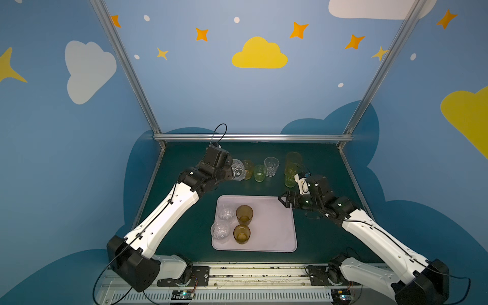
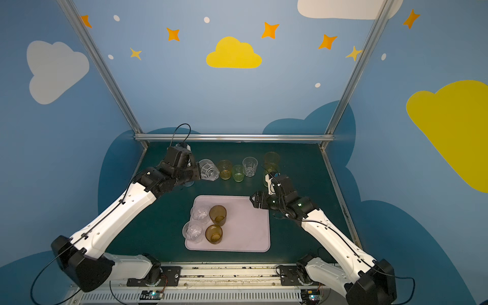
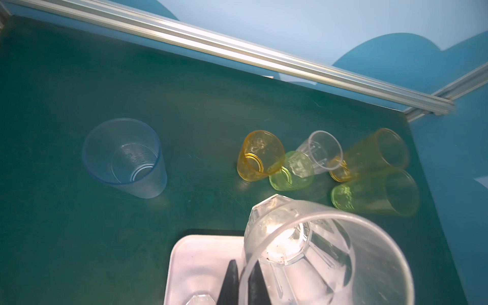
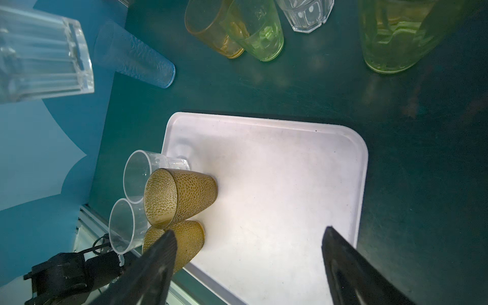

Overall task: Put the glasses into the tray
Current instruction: 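Close left gripper on the clear glass rim and lift it toward the tray, then carry the clear faceted glass over the tray and lower it beside the gold glasses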

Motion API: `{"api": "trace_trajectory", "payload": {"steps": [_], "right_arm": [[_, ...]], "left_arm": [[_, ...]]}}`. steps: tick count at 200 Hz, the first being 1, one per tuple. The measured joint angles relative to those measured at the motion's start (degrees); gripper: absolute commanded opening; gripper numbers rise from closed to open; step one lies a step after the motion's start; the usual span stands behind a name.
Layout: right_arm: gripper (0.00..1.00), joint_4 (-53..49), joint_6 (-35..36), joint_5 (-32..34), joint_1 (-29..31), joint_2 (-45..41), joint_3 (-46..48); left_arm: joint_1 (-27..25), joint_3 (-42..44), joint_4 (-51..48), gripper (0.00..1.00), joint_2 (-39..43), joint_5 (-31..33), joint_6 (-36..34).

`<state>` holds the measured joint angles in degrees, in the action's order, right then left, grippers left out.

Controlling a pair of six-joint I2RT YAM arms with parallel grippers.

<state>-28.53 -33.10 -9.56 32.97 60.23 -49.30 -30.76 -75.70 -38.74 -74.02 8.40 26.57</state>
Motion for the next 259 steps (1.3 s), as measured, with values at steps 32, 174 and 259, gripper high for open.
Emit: {"api": "trace_trajectory", "payload": {"steps": [32, 174, 259], "right_arm": [[0.86, -0.09, -1.4, -0.04, -0.35, -0.44, 0.0], [0.86, 0.0, -5.7, -0.79, -1.95, -0.37, 1.09], [0.86, 0.15, -7.06, -1.22, -2.51, -1.84, 3.15]], "left_arm": [[-2.8, 5.66, 0.92, 0.04, 4.57, -1.88, 0.48], [-22.73, 11.69, 2.32, 0.04, 6.93, -2.58, 3.37], [-28.65, 16.81, 2.67, 0.04, 6.82, -1.38, 6.1]]}}
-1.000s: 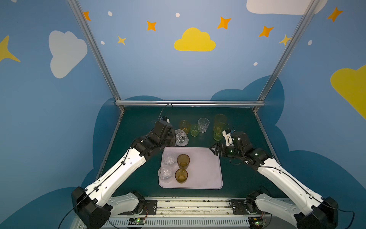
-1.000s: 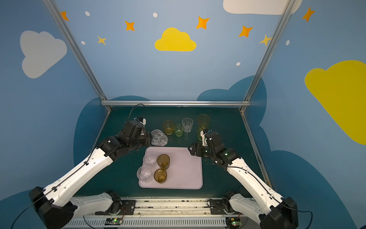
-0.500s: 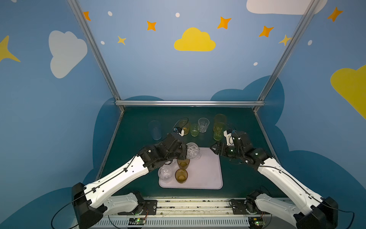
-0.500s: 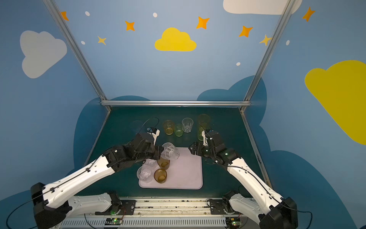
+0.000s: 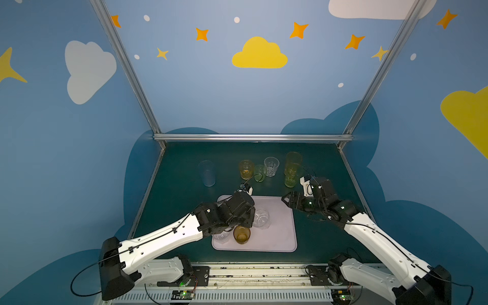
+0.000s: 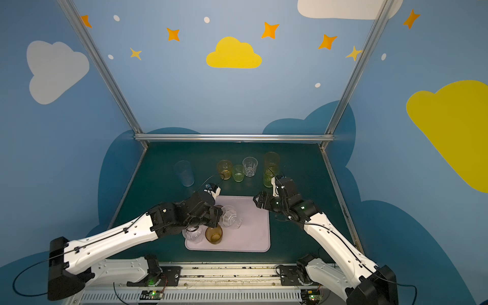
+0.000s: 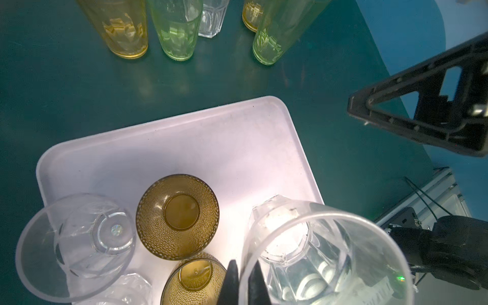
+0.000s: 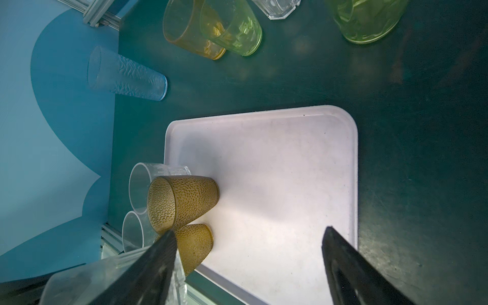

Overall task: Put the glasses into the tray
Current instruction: 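Carry the clear faceted glass over the tray and lower it beside the gold glasses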

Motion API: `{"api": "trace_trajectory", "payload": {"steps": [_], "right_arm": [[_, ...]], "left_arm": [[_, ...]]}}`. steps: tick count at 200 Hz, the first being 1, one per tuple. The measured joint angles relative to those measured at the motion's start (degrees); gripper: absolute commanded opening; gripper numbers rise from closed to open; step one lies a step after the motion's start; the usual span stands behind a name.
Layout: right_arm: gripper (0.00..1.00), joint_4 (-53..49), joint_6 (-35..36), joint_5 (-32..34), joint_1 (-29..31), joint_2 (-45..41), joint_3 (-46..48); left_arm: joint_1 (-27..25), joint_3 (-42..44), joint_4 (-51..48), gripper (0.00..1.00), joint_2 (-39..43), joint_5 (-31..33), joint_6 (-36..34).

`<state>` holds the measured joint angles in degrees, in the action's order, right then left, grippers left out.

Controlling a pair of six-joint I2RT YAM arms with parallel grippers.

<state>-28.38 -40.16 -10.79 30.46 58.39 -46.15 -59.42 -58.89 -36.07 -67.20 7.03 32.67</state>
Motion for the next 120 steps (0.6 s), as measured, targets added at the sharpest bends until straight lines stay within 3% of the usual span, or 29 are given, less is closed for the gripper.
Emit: {"api": "trace_trajectory", "payload": {"steps": [120], "right_arm": [[0.85, 0.28, -1.05, -0.7, -0.37, 0.2, 0.2]], "left_arm": [[-3.13, 0.02, 0.66, 0.04, -5.86, 1.07, 1.7]]}}
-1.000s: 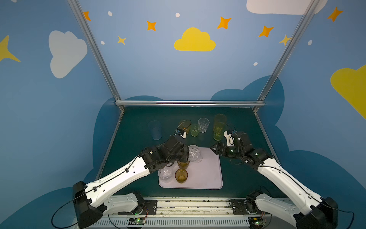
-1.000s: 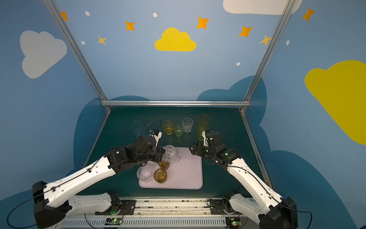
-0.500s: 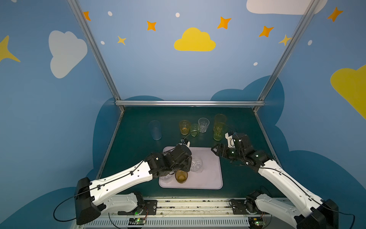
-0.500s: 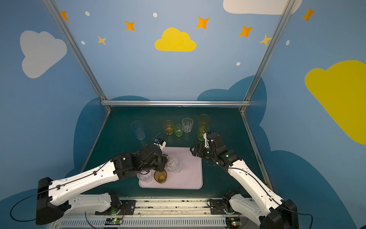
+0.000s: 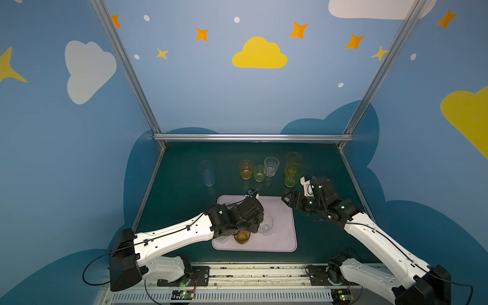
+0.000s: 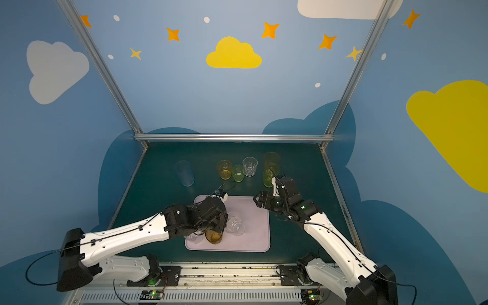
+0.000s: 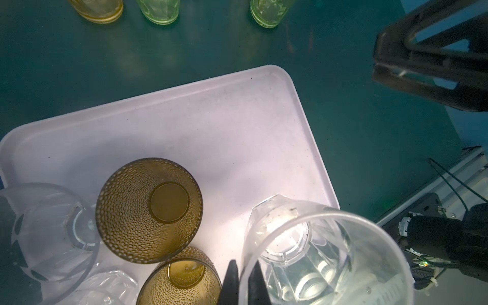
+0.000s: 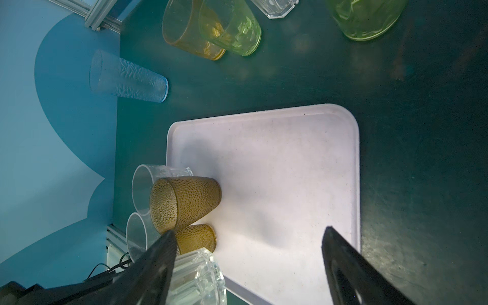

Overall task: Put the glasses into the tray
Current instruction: 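Carry the clear faceted glass over the tray and lower it beside the gold glasses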

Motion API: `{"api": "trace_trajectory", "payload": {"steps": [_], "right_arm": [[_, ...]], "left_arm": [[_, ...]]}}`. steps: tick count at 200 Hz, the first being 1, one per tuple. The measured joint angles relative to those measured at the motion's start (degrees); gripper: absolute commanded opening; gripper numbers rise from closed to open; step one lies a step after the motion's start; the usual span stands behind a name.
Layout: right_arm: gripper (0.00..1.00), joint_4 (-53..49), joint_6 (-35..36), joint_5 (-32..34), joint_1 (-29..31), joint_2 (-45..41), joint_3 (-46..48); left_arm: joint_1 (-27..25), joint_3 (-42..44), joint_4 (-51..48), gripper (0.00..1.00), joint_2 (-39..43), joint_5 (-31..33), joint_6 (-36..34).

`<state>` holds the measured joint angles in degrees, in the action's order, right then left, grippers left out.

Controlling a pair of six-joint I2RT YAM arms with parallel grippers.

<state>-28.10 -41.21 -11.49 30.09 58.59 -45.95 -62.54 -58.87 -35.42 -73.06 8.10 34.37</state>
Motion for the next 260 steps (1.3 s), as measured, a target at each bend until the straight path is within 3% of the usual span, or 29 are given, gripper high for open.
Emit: {"api": "trace_trajectory", "payload": {"steps": [125, 205, 260], "right_arm": [[0.85, 0.42, -0.37, -0.07, -0.04, 0.17, 0.35], [0.86, 0.46, -0.37, -0.02, -0.33, 0.17, 0.81], [0.86, 0.44, -0.39, -0.04, -0.37, 0.2, 0.92]], "left_arm": [[-0.57, 0.0, -0.5, 0.04, -1.86, 0.24, 1.09], [-1.75, 5.55, -0.44, 0.04, -2.19, 2.21, 7.98], [-3.56, 4.98, -1.38, 0.04, -2.75, 4.9, 9.46]]}}
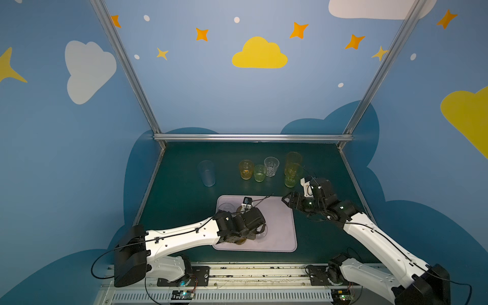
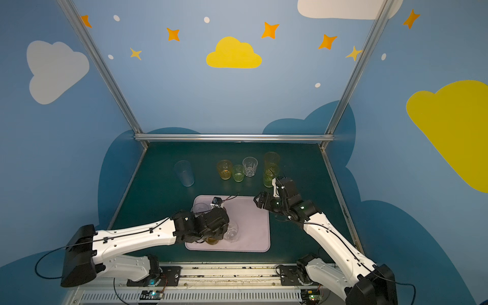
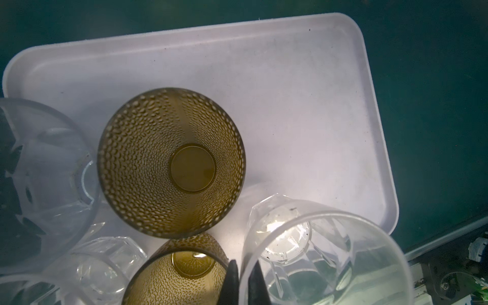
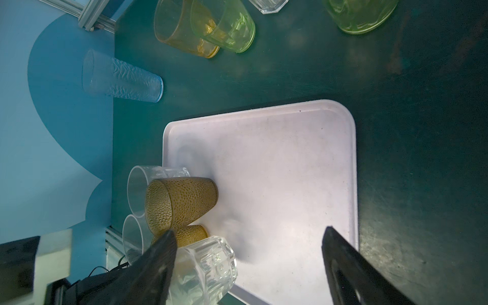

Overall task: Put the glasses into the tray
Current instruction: 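Carry the clear faceted glass over the tray and lower it beside the gold glasses, then open left gripper and raise it away from the placed clear glass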

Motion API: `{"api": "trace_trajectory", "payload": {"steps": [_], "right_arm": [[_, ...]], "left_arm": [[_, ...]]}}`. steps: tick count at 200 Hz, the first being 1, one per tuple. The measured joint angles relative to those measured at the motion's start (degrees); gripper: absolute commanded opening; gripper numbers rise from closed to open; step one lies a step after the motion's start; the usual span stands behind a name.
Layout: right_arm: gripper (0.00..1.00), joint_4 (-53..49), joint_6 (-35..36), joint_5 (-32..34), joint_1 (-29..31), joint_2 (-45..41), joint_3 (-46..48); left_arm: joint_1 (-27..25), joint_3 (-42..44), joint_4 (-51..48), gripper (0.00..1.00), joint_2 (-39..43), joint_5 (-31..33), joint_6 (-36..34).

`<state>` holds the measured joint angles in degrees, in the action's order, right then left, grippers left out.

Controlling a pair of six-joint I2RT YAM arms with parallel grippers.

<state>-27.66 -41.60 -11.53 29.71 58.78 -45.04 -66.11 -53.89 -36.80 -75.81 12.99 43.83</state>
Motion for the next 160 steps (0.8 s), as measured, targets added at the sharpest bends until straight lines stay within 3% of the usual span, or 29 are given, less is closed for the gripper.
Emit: {"api": "trace_trajectory", "payload": {"steps": [130, 160], "right_arm": [[0.86, 0.0, -0.24, 0.0, -0.02, 0.02, 0.07], [0.86, 0.0, -0.52, -0.02, -0.02, 0.09, 0.07]], "left_arm": [[-1.57, -5.57, -2.86, 0.04, -9.14, 0.44, -0.11], [-1.9, -6.56, -3.82, 0.19, -9.6, 0.5, -0.09]]}}
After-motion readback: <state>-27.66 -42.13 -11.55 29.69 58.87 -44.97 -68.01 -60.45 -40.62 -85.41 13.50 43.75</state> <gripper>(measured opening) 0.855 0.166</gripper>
